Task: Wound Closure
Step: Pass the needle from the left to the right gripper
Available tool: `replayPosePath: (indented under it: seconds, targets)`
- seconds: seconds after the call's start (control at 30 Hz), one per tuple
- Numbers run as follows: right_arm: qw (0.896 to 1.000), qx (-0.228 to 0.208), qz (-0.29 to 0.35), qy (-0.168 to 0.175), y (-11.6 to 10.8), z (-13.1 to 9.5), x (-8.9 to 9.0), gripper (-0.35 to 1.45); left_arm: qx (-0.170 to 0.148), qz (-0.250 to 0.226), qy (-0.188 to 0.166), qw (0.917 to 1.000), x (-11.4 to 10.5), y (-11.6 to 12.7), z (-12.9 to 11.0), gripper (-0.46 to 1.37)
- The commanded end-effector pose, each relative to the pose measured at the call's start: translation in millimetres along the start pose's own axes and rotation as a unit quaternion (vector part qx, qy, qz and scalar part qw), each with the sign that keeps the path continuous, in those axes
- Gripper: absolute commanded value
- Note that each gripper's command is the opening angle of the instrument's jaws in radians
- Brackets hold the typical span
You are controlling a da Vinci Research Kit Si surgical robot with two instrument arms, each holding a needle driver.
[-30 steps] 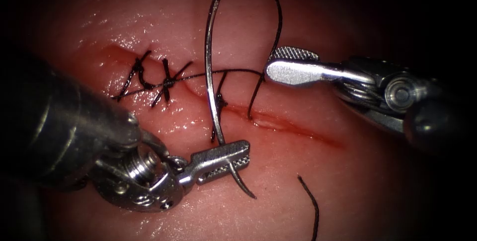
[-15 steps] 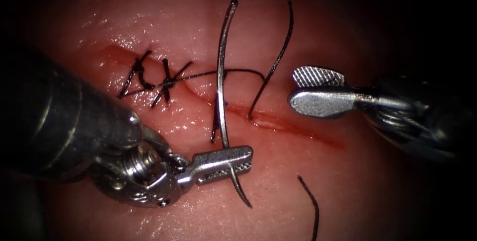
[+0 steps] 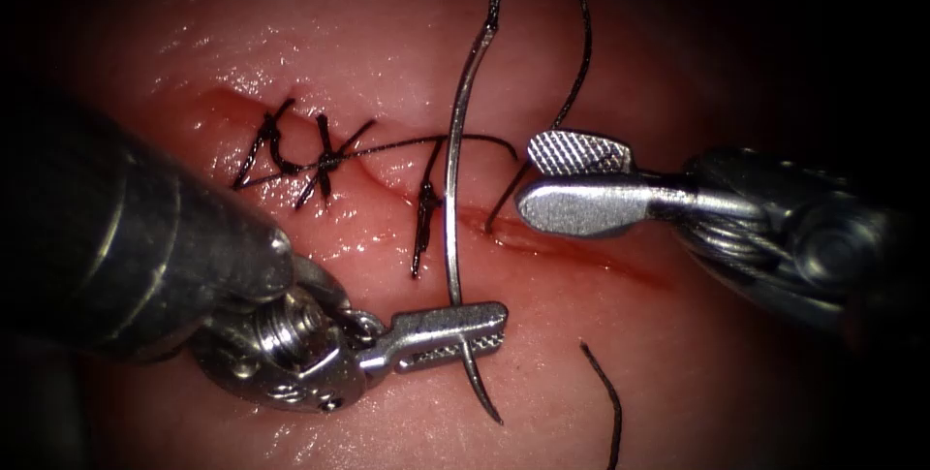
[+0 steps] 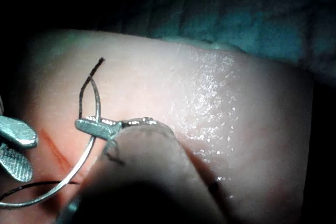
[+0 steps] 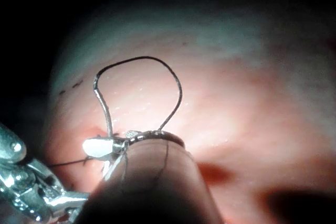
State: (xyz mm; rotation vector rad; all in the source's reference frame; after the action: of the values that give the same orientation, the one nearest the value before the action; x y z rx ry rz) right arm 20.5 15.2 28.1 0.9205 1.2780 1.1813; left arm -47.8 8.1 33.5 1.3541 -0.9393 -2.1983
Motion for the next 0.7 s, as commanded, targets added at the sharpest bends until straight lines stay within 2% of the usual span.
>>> replayPosePath:
  seconds: [0.03,0.3,0.53,0.7]
  targets:
    - [1.000,0.005,-0.001,-0.001,0.1,0.1,-0.1,1.16,-0.008,0.000,0.006,1.0000,0.1,0.0,0.0,-0.35]
    - [1.000,0.007,-0.011,-0.003,0.3,0.6,-0.1,1.17,-0.014,0.005,0.032,0.9994,1.1,0.0,0.3,-0.35]
    - [1.000,0.011,-0.018,0.008,0.8,1.5,0.3,1.10,-0.014,0.005,0.039,0.9991,2.2,0.0,0.9,-0.35]
    - [1.000,0.011,-0.019,0.009,0.8,2.5,-0.2,1.07,-0.014,0.005,0.039,0.9991,2.2,-0.1,0.8,-0.35]
